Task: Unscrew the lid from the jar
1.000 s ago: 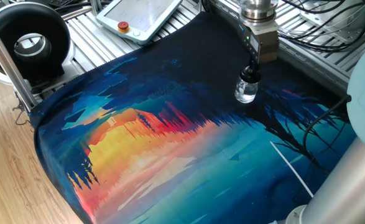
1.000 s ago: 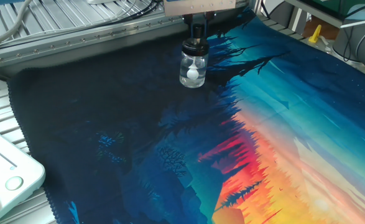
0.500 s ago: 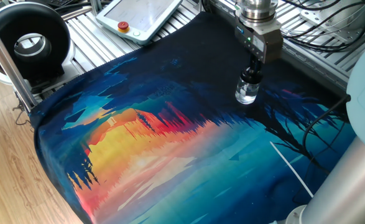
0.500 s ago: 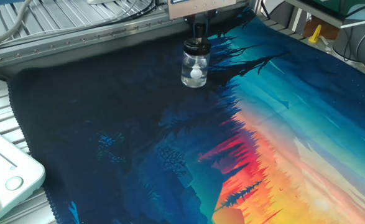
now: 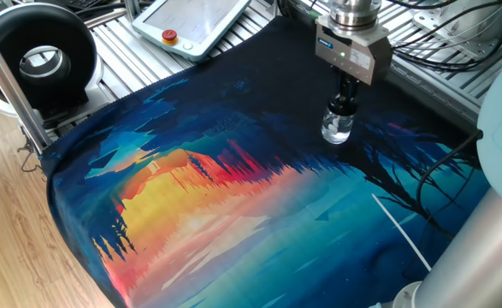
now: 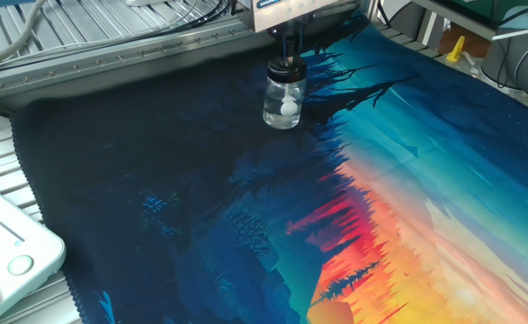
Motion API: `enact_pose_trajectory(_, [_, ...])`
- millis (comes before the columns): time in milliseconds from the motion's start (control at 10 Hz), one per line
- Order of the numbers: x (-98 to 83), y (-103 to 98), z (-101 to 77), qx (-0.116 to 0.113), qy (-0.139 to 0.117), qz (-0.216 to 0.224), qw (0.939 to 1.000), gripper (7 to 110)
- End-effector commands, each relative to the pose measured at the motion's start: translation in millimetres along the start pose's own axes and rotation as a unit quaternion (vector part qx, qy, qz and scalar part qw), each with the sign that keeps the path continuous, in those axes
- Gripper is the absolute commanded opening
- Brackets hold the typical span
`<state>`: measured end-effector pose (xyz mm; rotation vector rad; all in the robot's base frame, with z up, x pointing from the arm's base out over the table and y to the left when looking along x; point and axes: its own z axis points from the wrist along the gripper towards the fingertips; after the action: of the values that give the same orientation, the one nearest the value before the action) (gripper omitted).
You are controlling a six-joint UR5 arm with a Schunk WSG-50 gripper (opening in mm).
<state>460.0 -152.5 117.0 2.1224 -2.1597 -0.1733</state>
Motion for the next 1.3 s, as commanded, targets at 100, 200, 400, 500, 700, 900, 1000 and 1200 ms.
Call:
enact_pose_trajectory(100, [-1.6, -9.2, -5.3, 0.029, 0.008, -0.062, 0.9976, 7])
enact_pose_trajectory(200, [-0.8, -11.5, -8.7, 0.039, 0.015, -0.067, 0.9969, 7])
enact_pose_trajectory(400, [-1.0, -9.9, -11.5, 0.042, 0.018, -0.066, 0.9967, 7])
enact_pose_trajectory(500, [-3.4, -12.5, -11.8, 0.048, 0.015, -0.066, 0.9965, 7])
enact_pose_trajectory(700, [-4.8, -9.8, -16.9, 0.052, 0.016, -0.062, 0.9966, 7])
enact_pose_trajectory(900, [-2.9, -4.7, -22.9, 0.050, 0.020, -0.052, 0.9972, 7])
enact_pose_trajectory(1000, [-0.3, 0.0, -28.3, 0.049, 0.026, -0.039, 0.9977, 7])
enact_pose_trajectory(1200, [0.4, 5.0, -32.4, 0.042, 0.023, -0.034, 0.9983, 7])
